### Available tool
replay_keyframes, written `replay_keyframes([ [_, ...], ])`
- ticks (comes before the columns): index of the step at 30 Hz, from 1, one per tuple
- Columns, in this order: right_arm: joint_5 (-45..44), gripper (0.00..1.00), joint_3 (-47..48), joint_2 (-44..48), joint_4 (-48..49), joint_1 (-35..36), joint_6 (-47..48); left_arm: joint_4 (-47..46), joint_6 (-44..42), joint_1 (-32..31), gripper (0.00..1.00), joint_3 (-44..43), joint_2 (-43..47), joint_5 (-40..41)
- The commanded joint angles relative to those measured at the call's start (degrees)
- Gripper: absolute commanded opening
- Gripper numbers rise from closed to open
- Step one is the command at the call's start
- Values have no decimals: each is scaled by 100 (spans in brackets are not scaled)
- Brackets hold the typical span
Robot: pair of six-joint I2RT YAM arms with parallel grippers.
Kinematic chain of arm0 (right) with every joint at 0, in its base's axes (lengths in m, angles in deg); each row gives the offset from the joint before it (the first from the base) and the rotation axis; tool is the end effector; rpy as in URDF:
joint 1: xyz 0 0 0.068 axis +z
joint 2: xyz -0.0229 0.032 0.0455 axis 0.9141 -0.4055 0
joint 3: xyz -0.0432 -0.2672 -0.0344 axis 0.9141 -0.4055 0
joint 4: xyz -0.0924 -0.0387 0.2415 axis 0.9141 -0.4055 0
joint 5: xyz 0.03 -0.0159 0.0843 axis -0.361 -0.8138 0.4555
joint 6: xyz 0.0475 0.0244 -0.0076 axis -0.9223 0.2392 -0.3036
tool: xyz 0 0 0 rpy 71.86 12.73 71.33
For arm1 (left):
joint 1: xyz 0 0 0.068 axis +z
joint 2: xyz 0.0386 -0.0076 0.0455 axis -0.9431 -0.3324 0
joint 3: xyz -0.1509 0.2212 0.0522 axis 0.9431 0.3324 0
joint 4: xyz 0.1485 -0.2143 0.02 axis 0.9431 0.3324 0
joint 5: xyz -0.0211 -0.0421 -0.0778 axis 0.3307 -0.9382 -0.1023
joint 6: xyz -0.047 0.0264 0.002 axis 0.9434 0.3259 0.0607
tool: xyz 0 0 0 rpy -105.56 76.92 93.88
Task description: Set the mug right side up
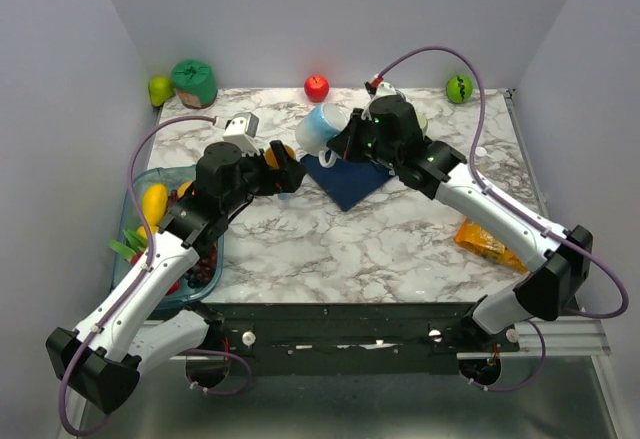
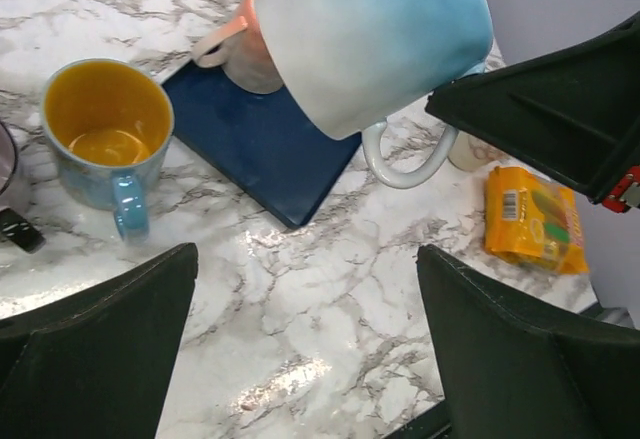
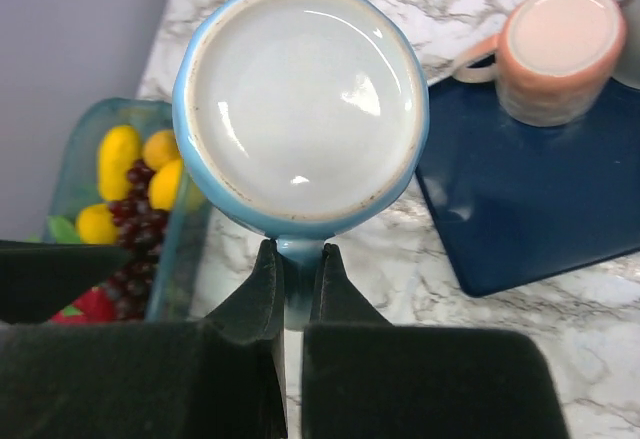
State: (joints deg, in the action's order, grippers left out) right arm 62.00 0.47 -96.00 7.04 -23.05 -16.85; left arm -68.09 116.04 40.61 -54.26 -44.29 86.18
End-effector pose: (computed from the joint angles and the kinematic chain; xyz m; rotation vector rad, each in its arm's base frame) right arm 0.2660 0.2413 0.3795 -0.1073 2.0788 0.6819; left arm 0.1903 -0.1100 0.3612 -0.0437 1.9522 -0.7459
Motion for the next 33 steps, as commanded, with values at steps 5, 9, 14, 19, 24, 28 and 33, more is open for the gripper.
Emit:
replay_keyframes([
  [5,1173,1,-232,940,1532,4,-839,-1073,475,-8,99,-207,218,-1557],
  [9,1472,1,-347,1230,1955,4,-1112,-1557,879,1,99,-242,226,-1919],
  [14,1789,1,-496,1485,2691,-5,-1428,-2251,1538,-8,99,-260,297,-2165],
  [19,2018,1,-628,1758,3264,4,-1587,-2682,1995,1,97,-382,209,-2472],
  [24,2272,1,-724,1837,3686,4,-1797,-3279,2531,-8,93,-418,77,-2587],
  [28,2414,1,-812,1872,3880,4,-1938,-3973,2848,-8,82,-365,-19,-2622],
  [33,2563,1,-962,1908,4161,13,-2114,-4229,2998,-8,65,-444,-178,-2666],
])
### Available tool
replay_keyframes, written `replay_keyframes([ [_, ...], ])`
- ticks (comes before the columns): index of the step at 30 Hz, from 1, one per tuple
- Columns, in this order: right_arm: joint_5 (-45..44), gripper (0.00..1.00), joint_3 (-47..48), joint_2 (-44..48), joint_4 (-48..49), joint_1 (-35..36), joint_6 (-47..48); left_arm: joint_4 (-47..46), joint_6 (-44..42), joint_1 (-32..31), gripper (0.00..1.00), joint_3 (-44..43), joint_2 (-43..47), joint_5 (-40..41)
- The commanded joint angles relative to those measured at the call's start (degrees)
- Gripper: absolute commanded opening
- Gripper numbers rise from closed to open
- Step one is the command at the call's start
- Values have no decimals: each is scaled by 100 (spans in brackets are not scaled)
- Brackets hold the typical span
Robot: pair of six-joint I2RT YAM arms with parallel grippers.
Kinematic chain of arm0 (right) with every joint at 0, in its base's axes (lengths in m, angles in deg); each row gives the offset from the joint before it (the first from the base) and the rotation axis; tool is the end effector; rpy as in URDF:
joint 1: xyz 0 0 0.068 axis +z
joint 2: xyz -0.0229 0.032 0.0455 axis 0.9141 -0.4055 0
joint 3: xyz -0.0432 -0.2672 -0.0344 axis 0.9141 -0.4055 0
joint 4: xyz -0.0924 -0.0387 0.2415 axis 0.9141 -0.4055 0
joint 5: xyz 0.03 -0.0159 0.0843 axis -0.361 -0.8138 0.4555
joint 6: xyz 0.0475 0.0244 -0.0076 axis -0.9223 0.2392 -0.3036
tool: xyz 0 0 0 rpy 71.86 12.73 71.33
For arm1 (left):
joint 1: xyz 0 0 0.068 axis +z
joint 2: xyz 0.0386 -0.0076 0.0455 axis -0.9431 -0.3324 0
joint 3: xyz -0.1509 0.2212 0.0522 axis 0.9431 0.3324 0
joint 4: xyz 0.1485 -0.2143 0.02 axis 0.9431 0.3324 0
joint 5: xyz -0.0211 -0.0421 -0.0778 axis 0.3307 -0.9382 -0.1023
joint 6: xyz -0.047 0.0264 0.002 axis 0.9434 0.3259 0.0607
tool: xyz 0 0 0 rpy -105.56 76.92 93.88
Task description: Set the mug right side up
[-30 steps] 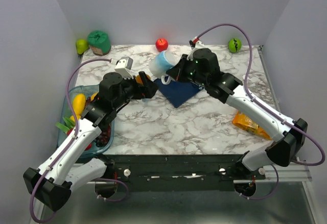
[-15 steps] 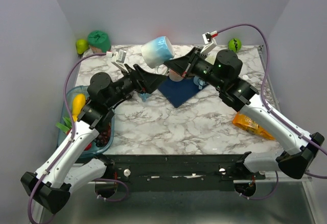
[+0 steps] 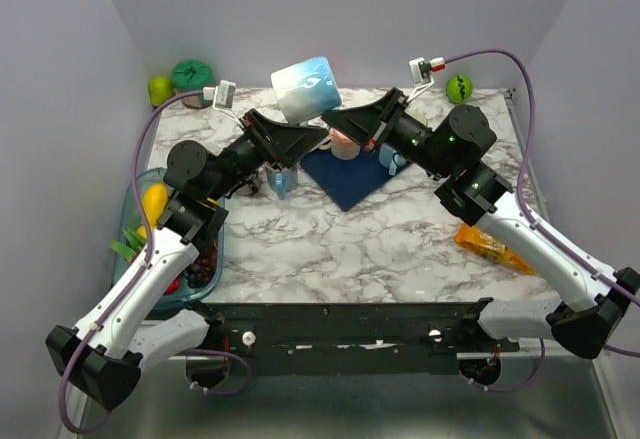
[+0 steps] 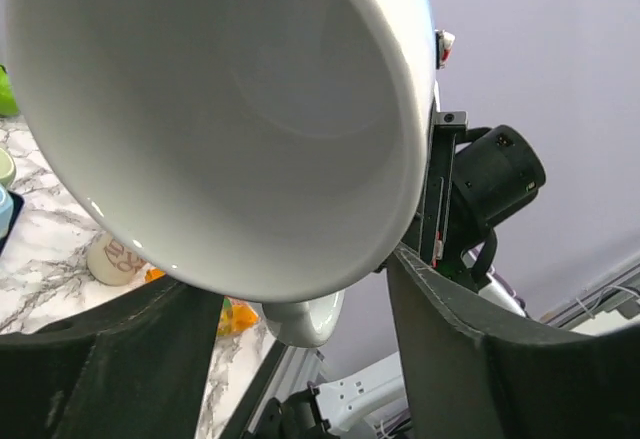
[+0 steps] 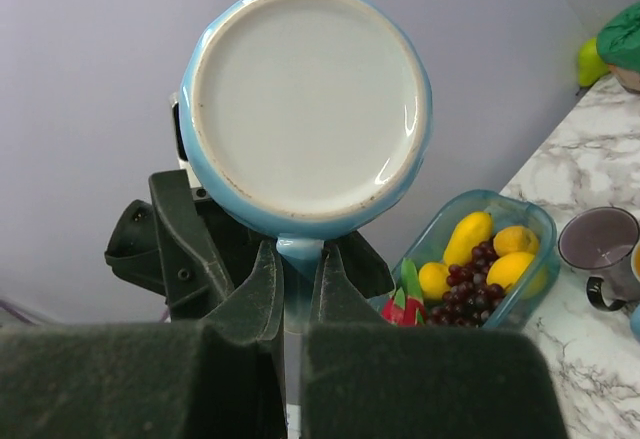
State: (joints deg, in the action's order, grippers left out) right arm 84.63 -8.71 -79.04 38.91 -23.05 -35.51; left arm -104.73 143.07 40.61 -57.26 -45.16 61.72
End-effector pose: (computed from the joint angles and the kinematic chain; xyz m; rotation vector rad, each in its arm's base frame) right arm 0.1987 0.1977 0.4726 -0.1439 1.5032 1.5238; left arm 0.1793 -0.1206 0.4441 0.0691 1.4132 -1.5928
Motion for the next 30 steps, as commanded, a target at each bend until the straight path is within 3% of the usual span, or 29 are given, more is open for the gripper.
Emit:
replay_keyframes([
  [1,327,1,-87,212,1044,4,-265,-601,286,-8,60,-153,-99,-212],
  [5,433,1,-246,159,1177,13,-379,-549,259,1,39,-206,-126,-203],
  [8,442,1,-343,150,1238,4,-406,-532,233,-8,16,-180,-117,-168],
  [9,442,1,-386,150,1230,4,-397,-540,181,1,0,-171,-117,-177],
  [14,363,1,-325,97,643,-5,-29,12,-267,-8,0,-267,6,129],
  [17,196,18,-308,115,230,4,173,837,-812,-8,0,-495,59,454],
  [20,-85,47,-439,220,-113,4,341,1611,-1365,-8,0,-662,129,736],
  [23,-489,52,-641,334,-561,-5,359,2419,-1856,-8,0,-855,182,1167],
  [27,-753,68,-861,562,-1071,-5,499,3624,-2499,-8,0,-1137,147,1870],
  [30,-1217,74,-940,633,-1695,-5,578,4538,-2842,-8,0,-1296,59,2336],
])
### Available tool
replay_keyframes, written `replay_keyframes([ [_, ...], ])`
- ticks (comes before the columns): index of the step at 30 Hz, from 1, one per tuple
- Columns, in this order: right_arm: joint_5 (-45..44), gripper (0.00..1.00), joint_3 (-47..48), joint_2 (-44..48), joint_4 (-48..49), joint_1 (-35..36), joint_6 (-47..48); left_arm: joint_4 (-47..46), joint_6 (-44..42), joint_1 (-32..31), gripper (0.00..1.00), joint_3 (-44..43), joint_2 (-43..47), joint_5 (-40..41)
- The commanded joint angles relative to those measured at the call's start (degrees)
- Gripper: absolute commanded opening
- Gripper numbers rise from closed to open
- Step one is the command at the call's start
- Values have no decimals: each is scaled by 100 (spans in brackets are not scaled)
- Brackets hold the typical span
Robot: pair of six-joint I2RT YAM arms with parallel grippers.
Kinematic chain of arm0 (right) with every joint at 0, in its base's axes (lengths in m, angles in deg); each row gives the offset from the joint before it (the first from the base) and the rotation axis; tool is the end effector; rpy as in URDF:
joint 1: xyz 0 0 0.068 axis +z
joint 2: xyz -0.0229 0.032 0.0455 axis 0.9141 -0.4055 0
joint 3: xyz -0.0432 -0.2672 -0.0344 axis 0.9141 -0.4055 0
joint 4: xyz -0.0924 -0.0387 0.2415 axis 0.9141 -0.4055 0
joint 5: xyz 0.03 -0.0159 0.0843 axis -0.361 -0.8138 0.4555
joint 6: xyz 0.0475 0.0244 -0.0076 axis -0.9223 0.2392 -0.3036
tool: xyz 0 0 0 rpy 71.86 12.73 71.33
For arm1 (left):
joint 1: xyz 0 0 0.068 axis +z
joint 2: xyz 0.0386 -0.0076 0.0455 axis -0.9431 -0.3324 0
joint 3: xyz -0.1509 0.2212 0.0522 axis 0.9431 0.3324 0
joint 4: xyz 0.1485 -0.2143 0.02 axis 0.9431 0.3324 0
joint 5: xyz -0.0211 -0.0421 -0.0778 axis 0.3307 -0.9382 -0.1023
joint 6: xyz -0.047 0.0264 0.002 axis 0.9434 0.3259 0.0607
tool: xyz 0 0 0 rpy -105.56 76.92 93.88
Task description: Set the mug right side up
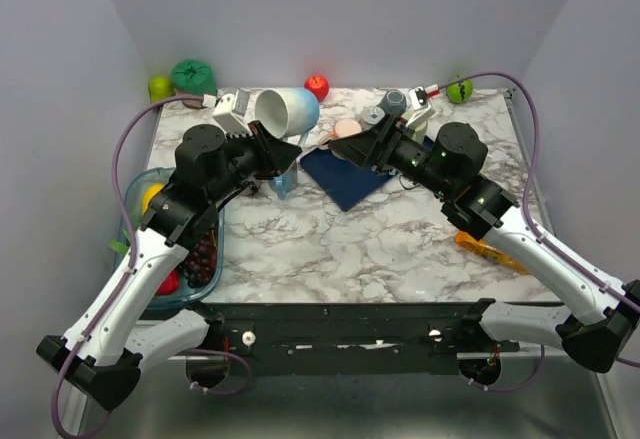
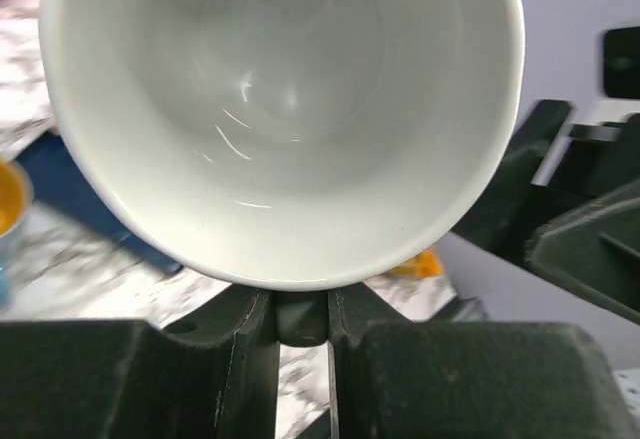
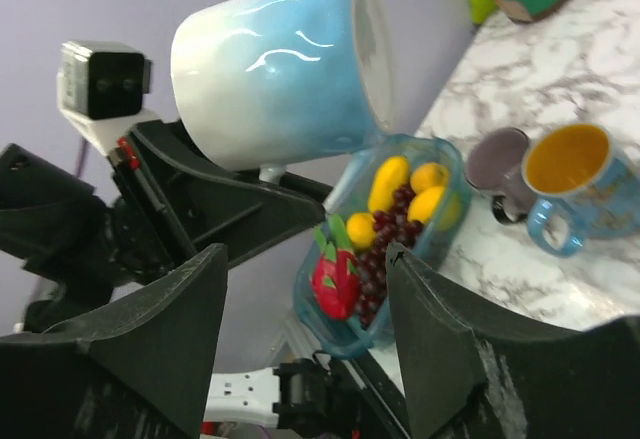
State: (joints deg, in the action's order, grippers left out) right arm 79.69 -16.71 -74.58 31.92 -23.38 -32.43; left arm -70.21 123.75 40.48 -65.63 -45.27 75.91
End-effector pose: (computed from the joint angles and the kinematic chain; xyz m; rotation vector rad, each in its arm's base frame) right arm 0.1938 0.1869 0.4309 -0.0779 1.6765 1.3601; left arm 0.1804 -0.1122 0.4302 -0.0112 1.7797 -1.0682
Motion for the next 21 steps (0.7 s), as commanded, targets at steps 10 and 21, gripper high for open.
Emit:
replay_keyframes([
  [10,-1718,76,18,3,-2615,-77,358,2854,-938,-4,0,199,79,1744],
  [21,-1763,76,-53,-129,-2773,-165,376,2873,-411,-39,0,1377,-114,2096],
])
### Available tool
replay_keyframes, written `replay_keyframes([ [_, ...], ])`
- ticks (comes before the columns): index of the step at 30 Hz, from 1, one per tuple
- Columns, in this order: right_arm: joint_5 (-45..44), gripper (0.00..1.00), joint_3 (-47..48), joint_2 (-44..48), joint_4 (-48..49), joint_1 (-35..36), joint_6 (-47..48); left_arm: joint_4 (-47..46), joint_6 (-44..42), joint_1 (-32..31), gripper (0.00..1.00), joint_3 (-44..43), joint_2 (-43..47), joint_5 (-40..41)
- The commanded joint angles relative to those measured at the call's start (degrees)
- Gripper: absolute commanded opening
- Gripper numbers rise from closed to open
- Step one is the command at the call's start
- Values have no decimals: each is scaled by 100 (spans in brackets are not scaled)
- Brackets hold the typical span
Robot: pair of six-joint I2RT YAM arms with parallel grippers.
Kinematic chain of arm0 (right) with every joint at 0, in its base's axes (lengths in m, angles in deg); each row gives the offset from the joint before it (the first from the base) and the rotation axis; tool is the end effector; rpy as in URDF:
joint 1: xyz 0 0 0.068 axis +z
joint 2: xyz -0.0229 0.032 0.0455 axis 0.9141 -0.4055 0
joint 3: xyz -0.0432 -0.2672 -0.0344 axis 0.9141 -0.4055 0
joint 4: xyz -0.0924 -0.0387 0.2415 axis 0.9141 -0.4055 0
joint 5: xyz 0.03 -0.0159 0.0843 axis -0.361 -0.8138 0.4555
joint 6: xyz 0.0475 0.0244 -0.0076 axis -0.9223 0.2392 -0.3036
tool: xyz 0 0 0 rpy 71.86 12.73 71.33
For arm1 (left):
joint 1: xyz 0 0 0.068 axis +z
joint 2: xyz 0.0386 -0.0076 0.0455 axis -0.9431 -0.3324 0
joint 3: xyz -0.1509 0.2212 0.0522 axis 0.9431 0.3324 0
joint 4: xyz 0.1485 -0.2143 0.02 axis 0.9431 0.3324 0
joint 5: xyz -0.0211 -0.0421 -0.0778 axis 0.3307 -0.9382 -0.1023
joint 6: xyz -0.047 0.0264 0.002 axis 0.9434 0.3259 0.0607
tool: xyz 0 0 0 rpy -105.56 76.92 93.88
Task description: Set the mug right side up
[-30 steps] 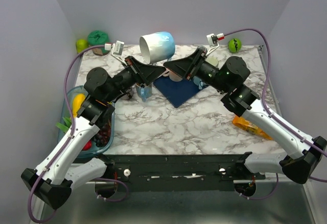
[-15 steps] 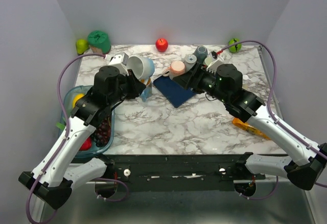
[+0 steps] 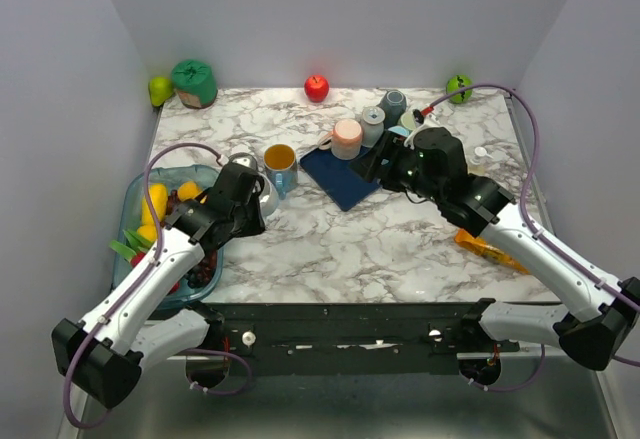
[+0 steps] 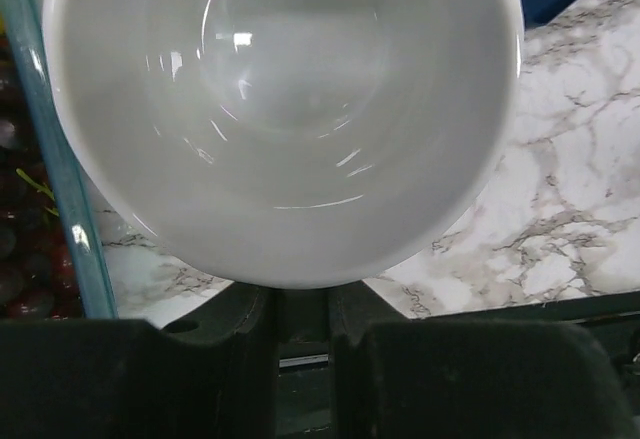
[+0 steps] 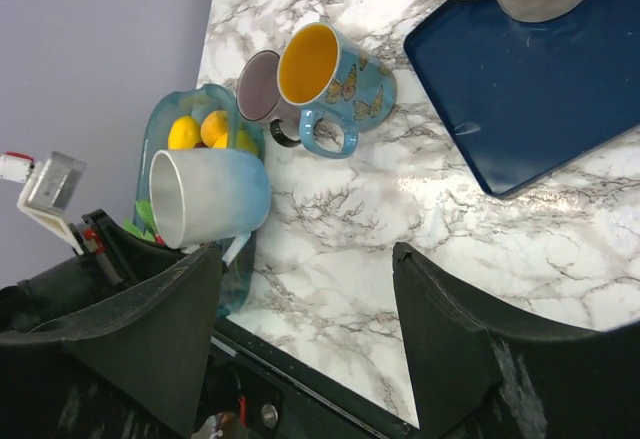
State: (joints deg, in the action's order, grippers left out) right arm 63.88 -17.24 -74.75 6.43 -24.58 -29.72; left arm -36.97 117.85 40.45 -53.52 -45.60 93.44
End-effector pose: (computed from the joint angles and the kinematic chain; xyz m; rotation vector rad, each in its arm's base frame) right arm 0.1994 0.1712 0.3793 0.1359 2.0662 0.8624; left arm 0.1677 -0.0924 0.3044 -0.1497 2.4786 -0.3437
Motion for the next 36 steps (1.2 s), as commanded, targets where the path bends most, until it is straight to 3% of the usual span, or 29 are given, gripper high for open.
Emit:
replay_keyframes([
  [1,-174,76,0,-172,-225,-71,105,-452,197,-37,0,211,-134,413],
  [19,-297,81,-88,-419,-400,-300,96,-1620,224,-11,0,1063,-1048,1116],
  [36,-305,84,-123,-726,-576,-493,96,-1972,259,578,0,1397,-1400,669],
])
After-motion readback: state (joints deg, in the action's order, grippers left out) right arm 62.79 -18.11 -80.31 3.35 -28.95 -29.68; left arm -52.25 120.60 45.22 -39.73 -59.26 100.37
